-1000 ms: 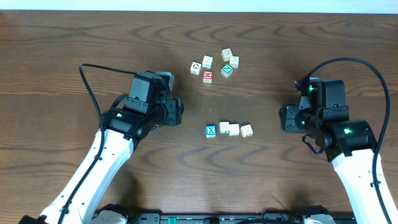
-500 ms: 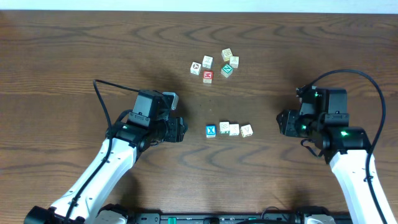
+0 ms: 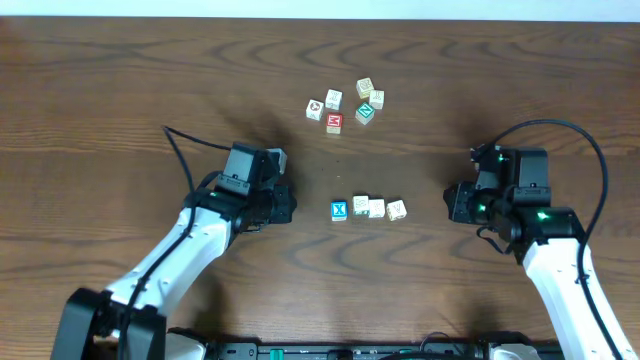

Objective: Lift 4 blocks
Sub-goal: 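Lower both grippers to either end of the block row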

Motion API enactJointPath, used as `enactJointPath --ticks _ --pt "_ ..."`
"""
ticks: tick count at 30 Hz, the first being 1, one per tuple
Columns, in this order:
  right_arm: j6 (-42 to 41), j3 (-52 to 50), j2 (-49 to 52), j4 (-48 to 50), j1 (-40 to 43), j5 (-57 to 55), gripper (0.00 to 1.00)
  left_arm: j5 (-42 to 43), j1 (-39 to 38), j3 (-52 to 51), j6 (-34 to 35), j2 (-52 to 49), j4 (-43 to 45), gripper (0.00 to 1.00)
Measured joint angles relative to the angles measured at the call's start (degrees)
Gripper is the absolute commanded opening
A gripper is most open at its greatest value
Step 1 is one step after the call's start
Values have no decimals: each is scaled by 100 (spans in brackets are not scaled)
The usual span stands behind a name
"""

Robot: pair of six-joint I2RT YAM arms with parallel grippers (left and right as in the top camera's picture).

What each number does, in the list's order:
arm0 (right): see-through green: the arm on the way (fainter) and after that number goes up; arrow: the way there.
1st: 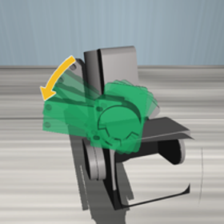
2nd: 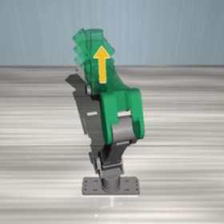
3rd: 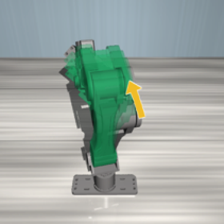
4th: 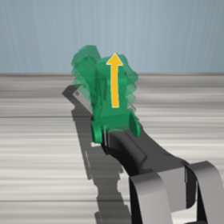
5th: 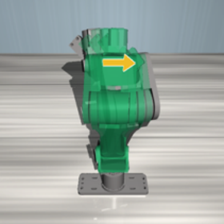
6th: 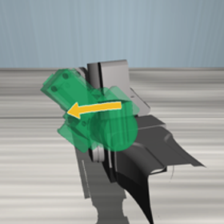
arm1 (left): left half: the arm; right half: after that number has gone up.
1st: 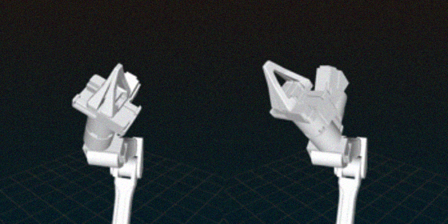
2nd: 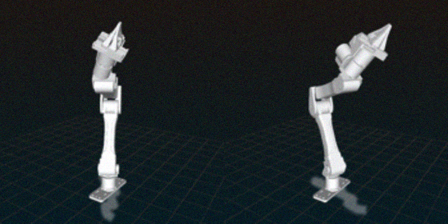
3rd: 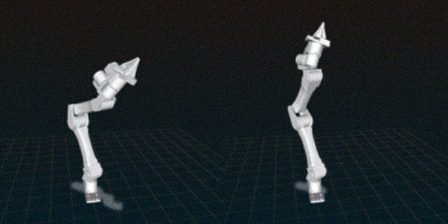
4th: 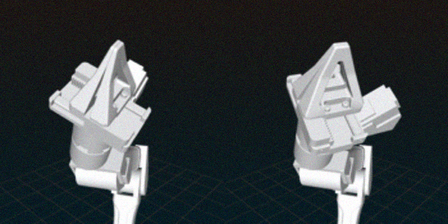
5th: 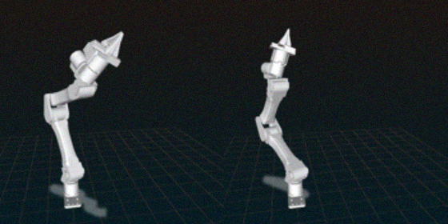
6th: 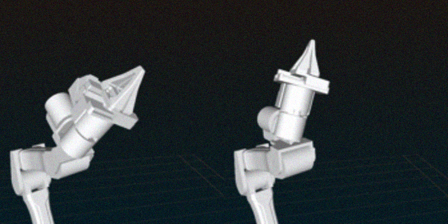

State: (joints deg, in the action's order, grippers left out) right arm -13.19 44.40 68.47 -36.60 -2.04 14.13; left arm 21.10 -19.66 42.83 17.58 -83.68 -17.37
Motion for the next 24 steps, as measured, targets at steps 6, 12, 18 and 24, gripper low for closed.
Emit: enactJointPath --ticks 6,12,18,24 --pt "-9 -2 540 122 0 138 3 -2 -170 0 118 -306 98 14" --pt "-2 -2 870 234 0 203 2 -50 -341 0 210 -313 160 12" --pt "2 -2 1049 334 -83 223 2 -70 -505 0 269 -313 284 12" --pt "2 -2 1233 503 -400 240 2 -90 -717 0 348 -313 376 12"
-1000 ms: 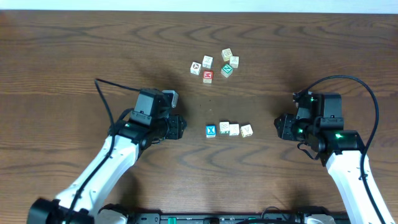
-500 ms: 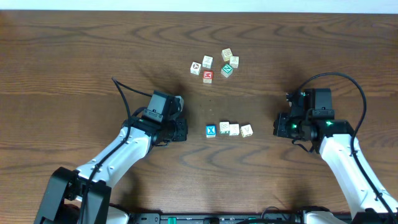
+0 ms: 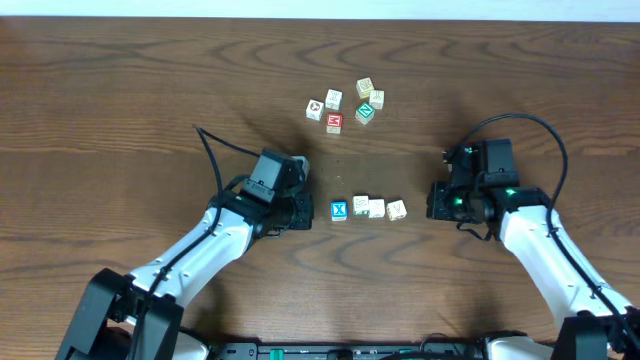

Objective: Lift 4 blocks

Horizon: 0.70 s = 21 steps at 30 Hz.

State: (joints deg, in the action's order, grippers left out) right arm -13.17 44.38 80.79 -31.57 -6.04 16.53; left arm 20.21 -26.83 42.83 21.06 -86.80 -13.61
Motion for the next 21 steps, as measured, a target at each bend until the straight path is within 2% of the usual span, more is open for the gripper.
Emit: enactJointPath --ticks 10,21 --pt "0 0 549 190 -57 20 1 -205 -9 0 168 -39 107 11" --pt "2 0 723 297 -199 22 1 -212 -24 0 442 -793 389 9"
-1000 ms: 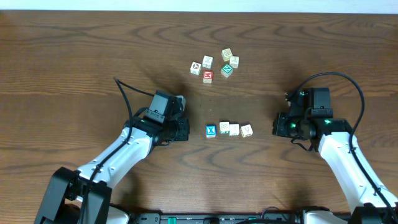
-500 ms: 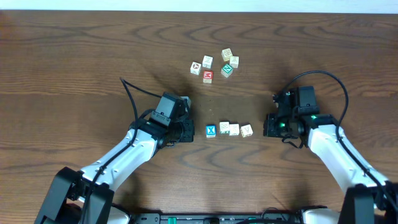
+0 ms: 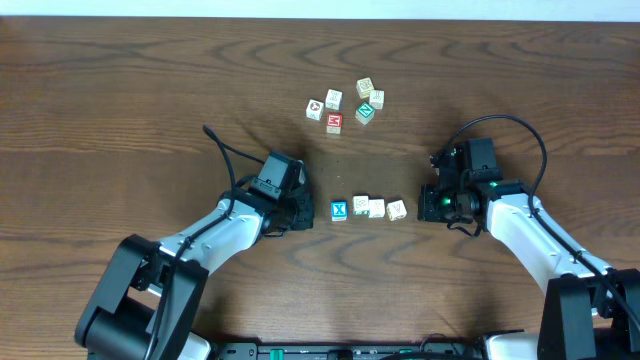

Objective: Lift 4 blocks

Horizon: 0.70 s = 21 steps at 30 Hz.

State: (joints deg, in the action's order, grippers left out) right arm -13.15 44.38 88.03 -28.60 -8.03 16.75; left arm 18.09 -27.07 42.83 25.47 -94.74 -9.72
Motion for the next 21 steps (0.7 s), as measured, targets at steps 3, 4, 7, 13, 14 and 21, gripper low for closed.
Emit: enactJointPath --ticks 3,4,7,13,14,21 --pt "-2 0 0 24 0 0 1 2 -46 0 33 -9 136 9" --pt "-2 0 0 52 0 0 1 2 -76 0 50 -9 190 9" --pt "-2 -33 0 151 0 0 1 2 -197 0 138 -9 315 9" --pt "0 -315 4 282 0 0 1 2 -374 0 179 -9 472 9" --pt "-2 -348 7 297 0 0 1 4 -376 0 181 -9 487 9" --pt "-2 -376 11 402 -11 48 1 4 -376 0 319 -9 649 9"
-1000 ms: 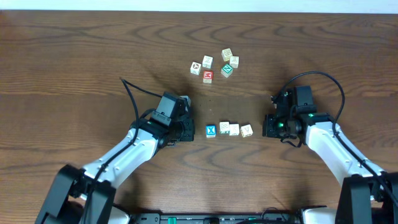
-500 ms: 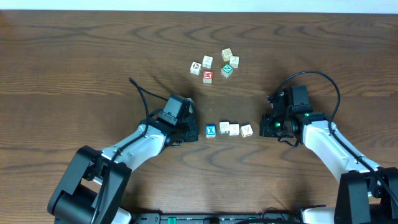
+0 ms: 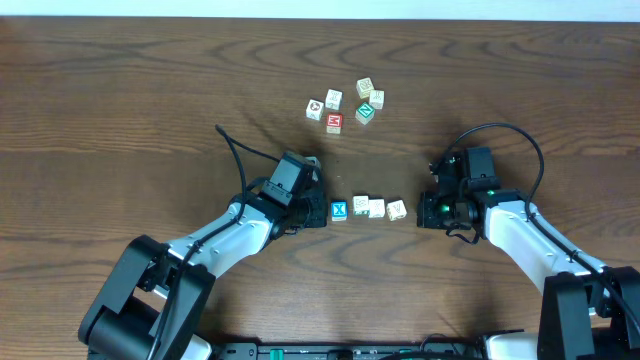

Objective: Lift 4 blocks

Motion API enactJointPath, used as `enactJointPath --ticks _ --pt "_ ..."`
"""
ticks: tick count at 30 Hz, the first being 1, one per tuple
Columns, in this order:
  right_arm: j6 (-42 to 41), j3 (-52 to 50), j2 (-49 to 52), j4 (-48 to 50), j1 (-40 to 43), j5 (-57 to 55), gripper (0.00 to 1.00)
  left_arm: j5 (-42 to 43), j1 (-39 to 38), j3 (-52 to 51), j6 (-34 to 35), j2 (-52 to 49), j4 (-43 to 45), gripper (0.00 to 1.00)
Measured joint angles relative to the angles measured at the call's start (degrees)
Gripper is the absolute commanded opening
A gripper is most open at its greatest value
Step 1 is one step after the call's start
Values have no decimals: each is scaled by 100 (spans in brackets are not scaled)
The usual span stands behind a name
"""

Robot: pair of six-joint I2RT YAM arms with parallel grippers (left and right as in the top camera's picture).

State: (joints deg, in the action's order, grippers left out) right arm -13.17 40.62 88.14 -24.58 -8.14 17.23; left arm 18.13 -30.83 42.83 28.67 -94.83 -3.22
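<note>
Four blocks lie in a row at mid-table: a blue X block (image 3: 339,210), then three pale blocks (image 3: 361,204), (image 3: 377,208), (image 3: 397,210). My left gripper (image 3: 320,212) lies low on the table, its tip right beside the blue X block at the row's left end. From the other side, my right gripper (image 3: 422,210) points at the row's right end, a small gap from the last pale block. Both tips show only as dark shapes from above, so how the jaws stand is unclear.
A loose cluster of several more blocks sits further back: pale ones (image 3: 315,109), (image 3: 333,98), (image 3: 366,87), (image 3: 377,98), a red one (image 3: 334,122) and a green one (image 3: 365,112). Each arm's cable loops behind its wrist.
The left gripper has moved right, from a short gap away to right beside the blue X block. The right gripper has edged slightly left toward the row. No block has moved.
At first both grippers were well out to either side of the four-block row. At each later moment they stood closer in, the left from the left, the right from the right. Now they flank the row's two ends; the blocks lie as before.
</note>
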Motion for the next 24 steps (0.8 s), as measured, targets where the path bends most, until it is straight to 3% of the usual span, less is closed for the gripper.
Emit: enactJointPath --ticks 24 --pt "-90 -11 0 136 -426 107 1 0 -4 0 157 0 33 9"
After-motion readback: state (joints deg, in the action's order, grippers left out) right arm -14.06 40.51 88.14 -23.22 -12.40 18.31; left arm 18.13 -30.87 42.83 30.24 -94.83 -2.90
